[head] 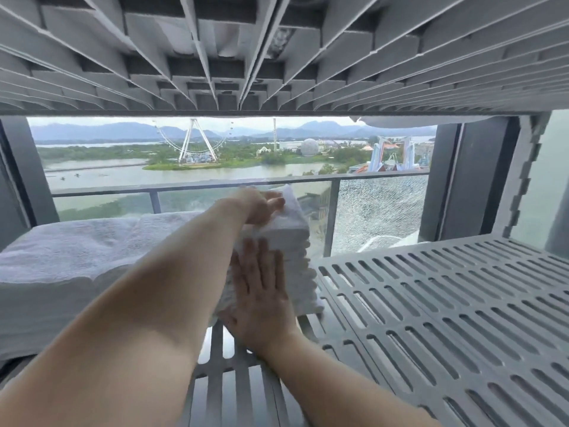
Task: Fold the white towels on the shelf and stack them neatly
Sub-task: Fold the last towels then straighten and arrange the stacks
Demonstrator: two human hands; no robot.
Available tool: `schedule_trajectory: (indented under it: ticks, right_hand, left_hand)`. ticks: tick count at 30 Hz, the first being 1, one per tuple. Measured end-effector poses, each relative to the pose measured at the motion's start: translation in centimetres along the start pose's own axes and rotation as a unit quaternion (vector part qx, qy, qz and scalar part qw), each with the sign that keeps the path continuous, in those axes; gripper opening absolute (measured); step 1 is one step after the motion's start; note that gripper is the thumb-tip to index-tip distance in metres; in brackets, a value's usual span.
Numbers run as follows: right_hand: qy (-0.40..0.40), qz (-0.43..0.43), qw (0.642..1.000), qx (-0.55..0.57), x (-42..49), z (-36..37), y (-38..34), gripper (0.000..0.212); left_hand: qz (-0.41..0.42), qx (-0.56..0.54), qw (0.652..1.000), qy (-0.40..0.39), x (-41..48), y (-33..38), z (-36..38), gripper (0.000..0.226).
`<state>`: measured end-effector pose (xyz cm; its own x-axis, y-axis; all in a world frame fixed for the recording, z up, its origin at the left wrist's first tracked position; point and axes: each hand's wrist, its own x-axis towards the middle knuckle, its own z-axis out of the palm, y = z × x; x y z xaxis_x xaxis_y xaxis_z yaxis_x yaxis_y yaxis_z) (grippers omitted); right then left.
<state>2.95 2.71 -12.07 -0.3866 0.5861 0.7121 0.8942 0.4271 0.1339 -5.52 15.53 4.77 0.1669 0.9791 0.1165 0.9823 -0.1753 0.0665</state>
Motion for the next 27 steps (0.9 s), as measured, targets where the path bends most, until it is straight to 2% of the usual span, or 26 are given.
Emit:
schedule_trajectory:
  ticks: [3,6,10,21,24,27]
  right_hand:
    - [-0.014,0.023,1.000,-0.011,-0.2,-0.3,0.4,0.102]
    - [-0.034,0.033,0.999,-0.021,-0.2,-0.5,1.2,0.101]
    - [-0.077,0.011,0.997,-0.017,0.0,-0.3,1.0,0.097]
    - [-0.116,0.007,0.993,0.023,-1.5,-1.6,1.1,0.092]
    - [-0.127,-0.004,0.991,0.050,-2.3,-2.5,1.0,0.082]
    - [-0.126,-0.004,0.987,0.100,-3.2,-3.5,0.9,0.057]
  left_hand:
    - [0.021,0.031,0.999,-0.034,0.8,0.8,1.6,0.068]
    - [0.031,0.025,0.999,-0.034,1.1,0.5,2.0,0.074]
    - [0.020,-0.017,0.999,-0.032,0.1,-0.2,2.0,0.068]
    - [-0.009,0.008,1.000,-0.025,-1.7,1.3,1.8,0.059]
    - [-0.023,-0.012,1.000,-0.016,-3.5,1.5,2.1,0.057]
    - [-0.020,-0.020,1.000,0.006,-5.8,2.1,2.4,0.057]
